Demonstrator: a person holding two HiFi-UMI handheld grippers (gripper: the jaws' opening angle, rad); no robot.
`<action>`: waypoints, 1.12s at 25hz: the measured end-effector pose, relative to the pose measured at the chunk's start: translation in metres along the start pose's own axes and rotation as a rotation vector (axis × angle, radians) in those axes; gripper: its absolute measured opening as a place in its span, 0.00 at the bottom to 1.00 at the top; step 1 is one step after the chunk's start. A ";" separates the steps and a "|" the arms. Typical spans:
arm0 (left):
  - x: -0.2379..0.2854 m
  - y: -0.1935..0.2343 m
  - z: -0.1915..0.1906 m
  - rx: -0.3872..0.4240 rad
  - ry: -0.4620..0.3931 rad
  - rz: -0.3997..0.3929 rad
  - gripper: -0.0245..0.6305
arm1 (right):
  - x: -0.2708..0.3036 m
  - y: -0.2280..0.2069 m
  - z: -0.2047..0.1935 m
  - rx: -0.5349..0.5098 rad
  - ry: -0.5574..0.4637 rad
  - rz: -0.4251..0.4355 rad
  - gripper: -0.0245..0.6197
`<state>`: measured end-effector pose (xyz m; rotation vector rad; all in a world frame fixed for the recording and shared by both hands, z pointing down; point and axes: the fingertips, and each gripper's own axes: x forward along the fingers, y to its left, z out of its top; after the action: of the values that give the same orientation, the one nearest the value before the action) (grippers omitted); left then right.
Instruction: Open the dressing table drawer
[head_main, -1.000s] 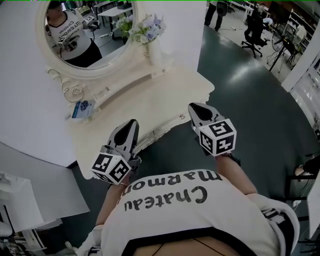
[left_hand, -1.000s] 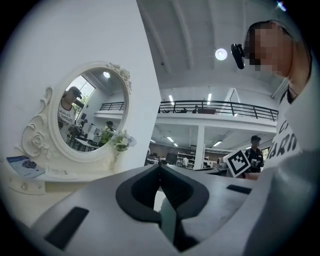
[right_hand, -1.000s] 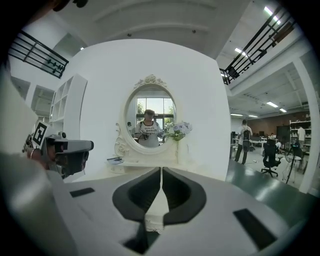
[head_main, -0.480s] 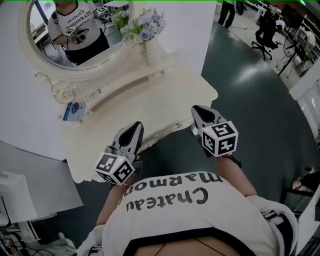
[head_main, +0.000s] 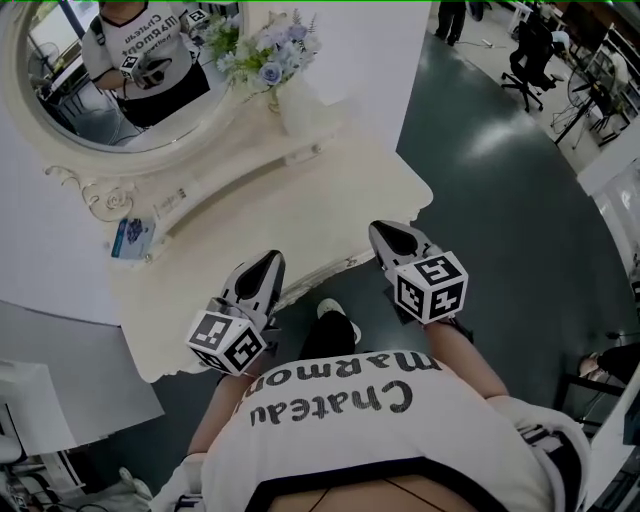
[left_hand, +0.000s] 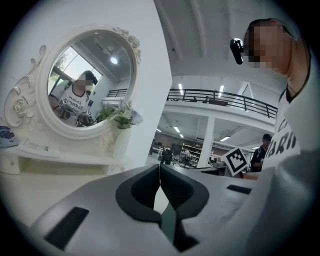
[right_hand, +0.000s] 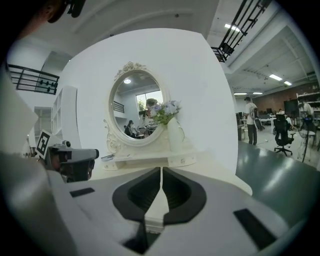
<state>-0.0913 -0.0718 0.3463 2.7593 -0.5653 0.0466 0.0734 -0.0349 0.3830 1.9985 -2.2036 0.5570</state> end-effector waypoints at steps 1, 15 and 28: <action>0.007 0.002 -0.001 -0.001 0.010 -0.006 0.07 | 0.005 -0.003 0.000 0.020 -0.004 0.011 0.09; 0.129 0.081 -0.006 -0.049 0.103 -0.042 0.07 | 0.117 -0.072 0.014 0.029 0.119 0.043 0.09; 0.168 0.154 -0.017 -0.116 0.113 0.066 0.07 | 0.219 -0.099 -0.007 -0.009 0.237 0.115 0.09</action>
<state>0.0047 -0.2636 0.4251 2.6059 -0.6090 0.1782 0.1425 -0.2439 0.4796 1.7092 -2.1791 0.7536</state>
